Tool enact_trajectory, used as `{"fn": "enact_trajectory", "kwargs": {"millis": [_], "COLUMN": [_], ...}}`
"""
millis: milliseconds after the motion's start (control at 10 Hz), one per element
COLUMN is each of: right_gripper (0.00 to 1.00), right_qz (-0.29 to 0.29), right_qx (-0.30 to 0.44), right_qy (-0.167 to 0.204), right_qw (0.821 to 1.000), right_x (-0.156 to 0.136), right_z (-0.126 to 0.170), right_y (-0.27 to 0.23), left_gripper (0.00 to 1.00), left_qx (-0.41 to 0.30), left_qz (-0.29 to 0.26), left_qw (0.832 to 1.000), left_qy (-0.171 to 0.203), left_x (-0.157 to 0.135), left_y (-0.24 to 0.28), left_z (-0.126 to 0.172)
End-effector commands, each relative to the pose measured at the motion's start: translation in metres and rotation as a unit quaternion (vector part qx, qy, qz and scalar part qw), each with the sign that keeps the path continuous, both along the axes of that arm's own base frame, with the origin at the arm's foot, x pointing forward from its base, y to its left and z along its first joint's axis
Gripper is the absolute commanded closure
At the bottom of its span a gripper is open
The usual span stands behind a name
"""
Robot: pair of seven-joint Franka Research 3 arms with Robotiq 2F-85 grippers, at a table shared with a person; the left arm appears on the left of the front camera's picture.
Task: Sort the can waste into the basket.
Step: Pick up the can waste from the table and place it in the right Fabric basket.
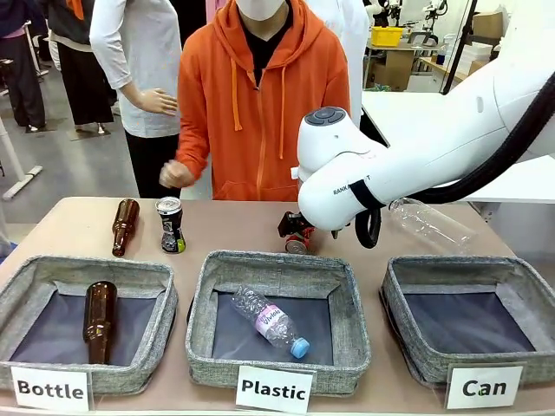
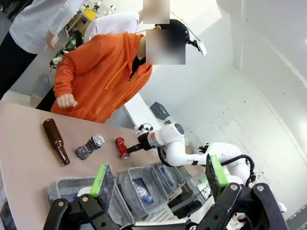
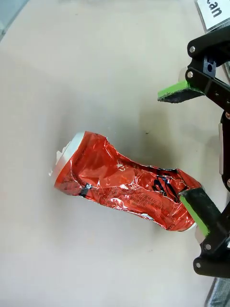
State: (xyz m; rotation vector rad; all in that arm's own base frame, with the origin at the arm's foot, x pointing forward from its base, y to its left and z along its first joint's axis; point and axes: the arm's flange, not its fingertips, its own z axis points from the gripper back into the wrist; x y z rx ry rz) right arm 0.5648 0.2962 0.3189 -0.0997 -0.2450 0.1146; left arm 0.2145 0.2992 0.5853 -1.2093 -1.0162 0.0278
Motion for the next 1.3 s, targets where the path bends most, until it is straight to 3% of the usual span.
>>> {"fn": "enact_trajectory", "kwargs": {"millis": [0,300,600,1200], "right_gripper": [0.00,0.00,0.00,0.00], "right_qz": [-0.021,-0.041,-0.051,-0.118], "right_qx": [0.002,0.039,0.074,0.103], "right_qy": [0.002,-0.018,-0.013,0.017], "right_qw": [1.000,0.998,0.996,0.988], "right_x": [-0.003,-0.011,-0.006,0.031], "right_z": [0.009,0.037,0.047,0.007], "right_y": [0.002,0.003,0.016,0.027], "left_gripper": [0.00,0.00,0.00,0.00], "left_qx": [0.011,0.013,0.013,0.011], "left_qz": [-0.005,-0.017,-0.019,-0.026], "left_qw": [1.000,1.000,1.000,1.000], "left_qy": [-0.002,0.001,0.006,0.010], "left_x": [-0.007,-0.005,-0.004,-0.003], "left_y": [-0.006,-0.013,-0.015,-0.016], "left_z": [-0.005,-0.006,-0.010,-0.013]}}
